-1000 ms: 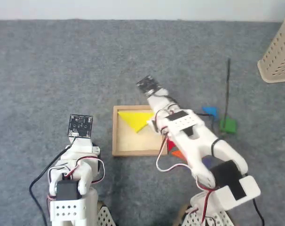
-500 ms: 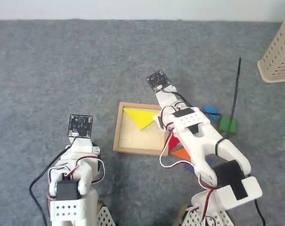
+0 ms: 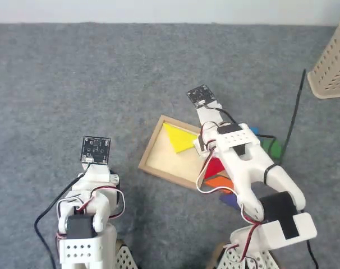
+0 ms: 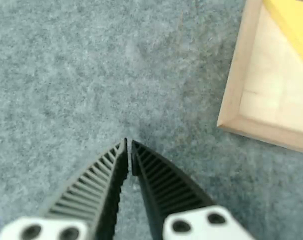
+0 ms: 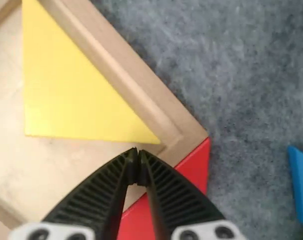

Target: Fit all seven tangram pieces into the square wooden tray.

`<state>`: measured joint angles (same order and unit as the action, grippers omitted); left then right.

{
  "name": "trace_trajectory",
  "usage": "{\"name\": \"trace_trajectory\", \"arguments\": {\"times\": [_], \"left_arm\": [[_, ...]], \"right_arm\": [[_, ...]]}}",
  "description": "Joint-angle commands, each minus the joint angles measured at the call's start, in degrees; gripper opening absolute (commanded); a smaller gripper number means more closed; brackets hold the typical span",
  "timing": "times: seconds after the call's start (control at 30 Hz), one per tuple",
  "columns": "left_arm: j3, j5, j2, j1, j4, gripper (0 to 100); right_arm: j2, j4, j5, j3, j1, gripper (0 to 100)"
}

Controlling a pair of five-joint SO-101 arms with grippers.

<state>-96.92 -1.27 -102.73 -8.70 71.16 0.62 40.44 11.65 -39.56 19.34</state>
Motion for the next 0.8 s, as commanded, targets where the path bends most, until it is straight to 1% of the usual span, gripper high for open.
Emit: {"name": "trace_trajectory", "arguments": {"times": [0.0,0.23,0.33,0.47,0.67,0.77], "left_arm": [[0.3,0.4,-0.4,-0.1,0.4,1],[0.3,0.4,-0.4,-0.1,0.4,1],[0.3,0.4,-0.4,-0.1,0.4,1],[0.3,0.4,-0.4,-0.1,0.4,1],[0.3,0.4,-0.4,-0.1,0.4,1],[0.3,0.4,-0.4,-0.1,0.4,1]], "right_arm": [[-1.1,1.5,3.4,0.6,-2.7,0.6],[-1.5,1.5,4.1,0.7,-3.6,0.6],[-4.5,2.0,4.1,0.6,-3.6,0.6],[-12.6,4.1,4.1,-2.2,-3.2,0.6],[-32.4,5.5,4.2,-11.1,-3.6,0.6],[-35.4,5.7,4.2,-14.2,-3.6,0.6]]}}
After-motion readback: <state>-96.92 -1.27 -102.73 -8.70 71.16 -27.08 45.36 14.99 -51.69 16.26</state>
